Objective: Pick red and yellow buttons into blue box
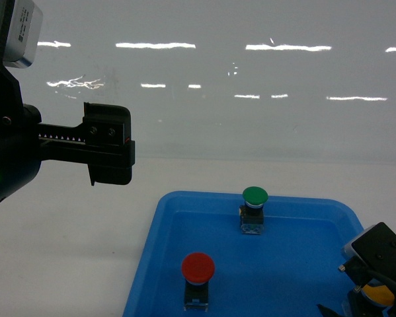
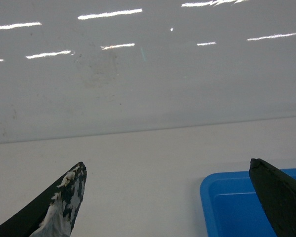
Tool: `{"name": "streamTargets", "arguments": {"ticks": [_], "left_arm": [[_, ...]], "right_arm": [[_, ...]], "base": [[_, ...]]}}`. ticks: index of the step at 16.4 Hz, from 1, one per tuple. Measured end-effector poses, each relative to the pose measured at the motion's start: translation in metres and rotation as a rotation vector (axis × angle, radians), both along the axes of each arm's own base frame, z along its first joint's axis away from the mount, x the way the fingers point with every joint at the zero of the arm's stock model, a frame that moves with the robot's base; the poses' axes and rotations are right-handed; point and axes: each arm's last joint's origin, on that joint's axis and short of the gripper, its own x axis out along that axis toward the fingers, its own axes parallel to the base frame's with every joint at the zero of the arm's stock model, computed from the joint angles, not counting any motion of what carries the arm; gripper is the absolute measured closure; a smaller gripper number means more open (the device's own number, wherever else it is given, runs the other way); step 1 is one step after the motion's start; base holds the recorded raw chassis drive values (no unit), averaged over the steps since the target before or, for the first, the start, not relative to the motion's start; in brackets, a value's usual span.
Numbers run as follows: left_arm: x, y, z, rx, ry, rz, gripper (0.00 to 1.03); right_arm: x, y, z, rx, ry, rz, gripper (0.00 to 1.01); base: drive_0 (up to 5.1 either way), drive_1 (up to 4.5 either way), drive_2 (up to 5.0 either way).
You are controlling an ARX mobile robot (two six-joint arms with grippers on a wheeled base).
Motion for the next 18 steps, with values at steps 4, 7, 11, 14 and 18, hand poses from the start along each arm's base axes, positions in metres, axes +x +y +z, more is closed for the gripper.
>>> {"name": "streamTargets", "arguments": {"ticks": [4,7,11,14,18], "left_arm": [[0.0,0.0,0.0,0.0,0.0,0.0,0.05],[0.0,0.0,0.0,0.0,0.0,0.0,0.05],[0.0,0.0,0.0,0.0,0.0,0.0,0.05],[0.0,0.0,0.0,0.0,0.0,0.0,0.05],[0.0,0.0,0.0,0.0,0.0,0.0,0.05]], "right_arm": [[-0.003,-0.003,0.017,0.045,-0.038,-0.035,0.62],[0.003,-0.025,0.075,0.174,-0.248,-0.158,0.62],[-0.023,-0.061,0.13,0.263,-0.492,-0.332,0.62],[-0.062,-0.069,0.145,0.301,-0.519,-0.408,0.62],[-0.118,-0.064,0.155,0.327,-0.518,-0.396,0.62]], "base": [[0.0,0.0,0.0],[0.0,0.0,0.0],[0.0,0.0,0.0],[0.0,0.0,0.0],[0.0,0.0,0.0]]}}
